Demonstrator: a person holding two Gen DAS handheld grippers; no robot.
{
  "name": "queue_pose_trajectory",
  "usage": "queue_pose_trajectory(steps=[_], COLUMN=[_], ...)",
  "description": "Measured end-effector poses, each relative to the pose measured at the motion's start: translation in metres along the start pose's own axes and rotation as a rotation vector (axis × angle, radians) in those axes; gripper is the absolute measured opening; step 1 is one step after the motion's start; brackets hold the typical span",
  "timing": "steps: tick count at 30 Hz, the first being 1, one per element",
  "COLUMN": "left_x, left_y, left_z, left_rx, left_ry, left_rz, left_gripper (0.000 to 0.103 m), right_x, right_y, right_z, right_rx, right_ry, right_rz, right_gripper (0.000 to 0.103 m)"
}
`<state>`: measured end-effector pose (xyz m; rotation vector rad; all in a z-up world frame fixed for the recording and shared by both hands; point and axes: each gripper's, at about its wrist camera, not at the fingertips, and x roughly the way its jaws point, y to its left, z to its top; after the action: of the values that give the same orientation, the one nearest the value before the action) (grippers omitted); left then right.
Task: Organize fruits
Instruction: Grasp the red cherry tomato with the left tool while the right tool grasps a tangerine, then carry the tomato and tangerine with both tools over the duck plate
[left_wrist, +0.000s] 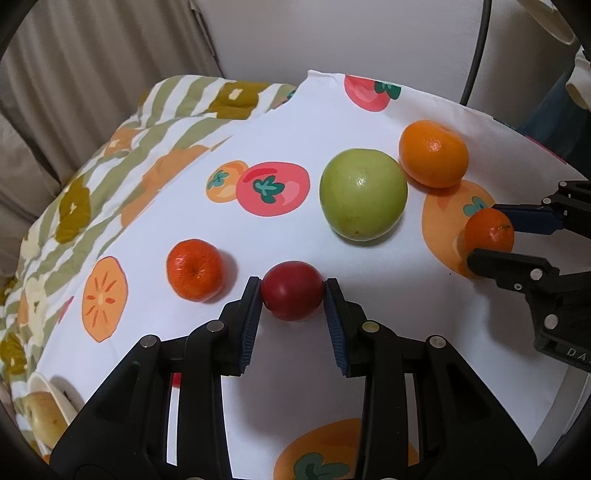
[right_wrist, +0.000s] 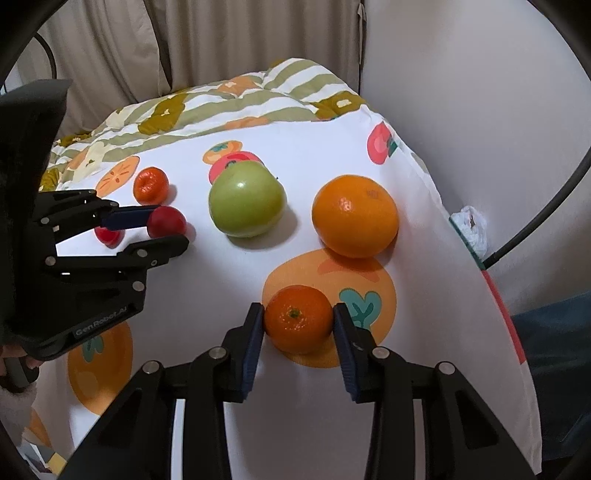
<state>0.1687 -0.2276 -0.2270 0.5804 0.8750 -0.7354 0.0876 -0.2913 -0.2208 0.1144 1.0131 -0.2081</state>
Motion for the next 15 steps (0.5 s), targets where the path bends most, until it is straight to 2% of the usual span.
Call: queue_pose_trajectory(steps=[9,15], left_x=[-0.027,-0.060], left_y=[0.006,0.018], left_z=[0.005,-0.004], left_rx=[-0.056,-0.135], left_ry=[-0.021,-0.024], left_rz=[0.050,0.100], left_gripper=[0.039,0.039], right_x=[-0.026,-0.050], right_y=[0.004,0.015], right_z=[0.009,0.015], right_rx=[-0.044,-0.102], right_ry=[-0.051,-0.085], right_rz=[0.036,0.063], right_gripper=[0.035,0.035])
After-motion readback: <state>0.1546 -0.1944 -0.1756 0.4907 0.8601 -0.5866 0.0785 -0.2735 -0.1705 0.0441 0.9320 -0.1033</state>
